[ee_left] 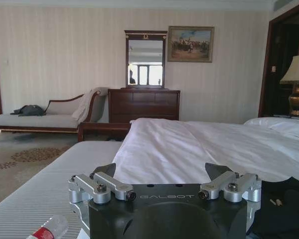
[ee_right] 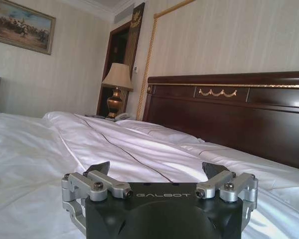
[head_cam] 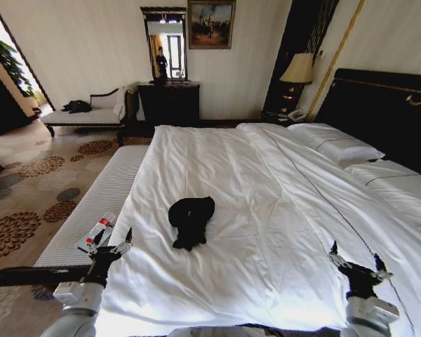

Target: Fold the clothes on the bed.

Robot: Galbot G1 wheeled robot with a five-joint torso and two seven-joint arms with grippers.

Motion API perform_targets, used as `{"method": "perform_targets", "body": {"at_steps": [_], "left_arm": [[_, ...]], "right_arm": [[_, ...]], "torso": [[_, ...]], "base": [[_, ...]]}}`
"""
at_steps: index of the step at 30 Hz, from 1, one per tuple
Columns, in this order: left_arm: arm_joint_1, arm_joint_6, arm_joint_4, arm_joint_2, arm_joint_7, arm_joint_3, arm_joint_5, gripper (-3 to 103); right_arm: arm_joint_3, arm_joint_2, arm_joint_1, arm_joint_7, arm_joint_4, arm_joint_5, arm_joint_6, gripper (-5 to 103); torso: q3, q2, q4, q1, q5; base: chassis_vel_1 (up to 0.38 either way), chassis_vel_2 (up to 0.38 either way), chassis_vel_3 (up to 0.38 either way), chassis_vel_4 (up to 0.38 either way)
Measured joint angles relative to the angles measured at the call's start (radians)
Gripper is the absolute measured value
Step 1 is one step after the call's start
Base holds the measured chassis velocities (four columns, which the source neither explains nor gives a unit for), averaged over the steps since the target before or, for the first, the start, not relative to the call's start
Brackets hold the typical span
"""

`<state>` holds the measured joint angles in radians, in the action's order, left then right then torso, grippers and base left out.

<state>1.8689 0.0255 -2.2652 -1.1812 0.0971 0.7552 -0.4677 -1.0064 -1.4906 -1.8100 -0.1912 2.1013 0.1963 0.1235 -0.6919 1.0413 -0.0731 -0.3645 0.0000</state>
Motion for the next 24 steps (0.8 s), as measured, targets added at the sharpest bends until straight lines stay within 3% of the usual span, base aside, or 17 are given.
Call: {"method": "perform_targets", "body": {"at_steps": [5,8,9,12,15,17,18,19,21,24], "left_arm": [[-0.092,-0.040,0.051,0.074,0.017,-0.031,-0.039,100],[-0.246,-0.098,0.119,0.181,0.044,-0.094,-0.159,100],[-0.246,-0.098,0.119,0.181,0.044,-0.094,-0.159,100],[-0.379,-0.124,0.206,0.283,0.043,-0.186,-0.273,100],[-0.478,-0.118,0.308,0.362,0.007,-0.264,-0.292,100],[-0.492,-0.113,0.328,0.377,-0.005,-0.273,-0.292,100],[-0.501,-0.107,0.348,0.395,-0.018,-0.281,-0.290,100],[-0.526,-0.097,0.392,0.430,-0.040,-0.305,-0.289,100],[-0.555,-0.090,0.422,0.449,-0.050,-0.338,-0.291,100],[-0.674,-0.061,0.532,0.483,-0.075,-0.503,-0.280,100]], "right_arm": [[0.024,0.033,0.000,0.003,0.022,0.008,-0.008,100],[0.037,0.083,0.009,-0.022,0.056,0.032,-0.067,100],[0.037,0.083,0.009,-0.022,0.056,0.032,-0.067,100],[0.037,0.114,0.017,-0.049,0.069,0.031,-0.107,100],[0.041,0.128,0.021,-0.060,0.070,0.032,-0.121,100],[0.048,0.133,0.027,-0.062,0.067,0.033,-0.125,100],[0.061,0.140,0.037,-0.065,0.060,0.034,-0.132,100],[0.085,0.149,0.055,-0.071,0.046,0.034,-0.142,100],[0.091,0.148,0.057,-0.076,0.037,0.031,-0.143,100],[0.100,0.131,0.056,-0.094,0.019,0.025,-0.143,100]], "torso": [[0.000,0.000,0.0001,0.000,0.0000],[0.000,0.000,-0.0003,0.000,-0.0001],[0.000,0.000,-0.0003,0.000,-0.0001],[0.000,0.000,0.0001,0.000,-0.0002],[0.000,0.000,-0.0009,0.000,-0.0006],[0.000,0.000,-0.0011,0.000,-0.0003],[0.000,0.000,-0.0008,0.000,-0.0004],[0.000,0.000,0.0010,0.000,0.0002],[0.000,0.000,0.0008,0.000,0.0003],[0.000,0.000,-0.0006,0.000,0.0000]], "base": [[0.000,0.000,0.000,0.000],[0.000,0.000,0.000,0.000],[0.000,0.000,0.000,0.000],[0.000,0.000,0.000,0.000],[0.000,0.000,0.000,0.000],[0.000,0.000,0.000,0.000],[0.000,0.000,0.000,0.000],[0.000,0.000,0.000,0.000],[0.000,0.000,0.000,0.000],[0.000,0.000,0.000,0.000]]}}
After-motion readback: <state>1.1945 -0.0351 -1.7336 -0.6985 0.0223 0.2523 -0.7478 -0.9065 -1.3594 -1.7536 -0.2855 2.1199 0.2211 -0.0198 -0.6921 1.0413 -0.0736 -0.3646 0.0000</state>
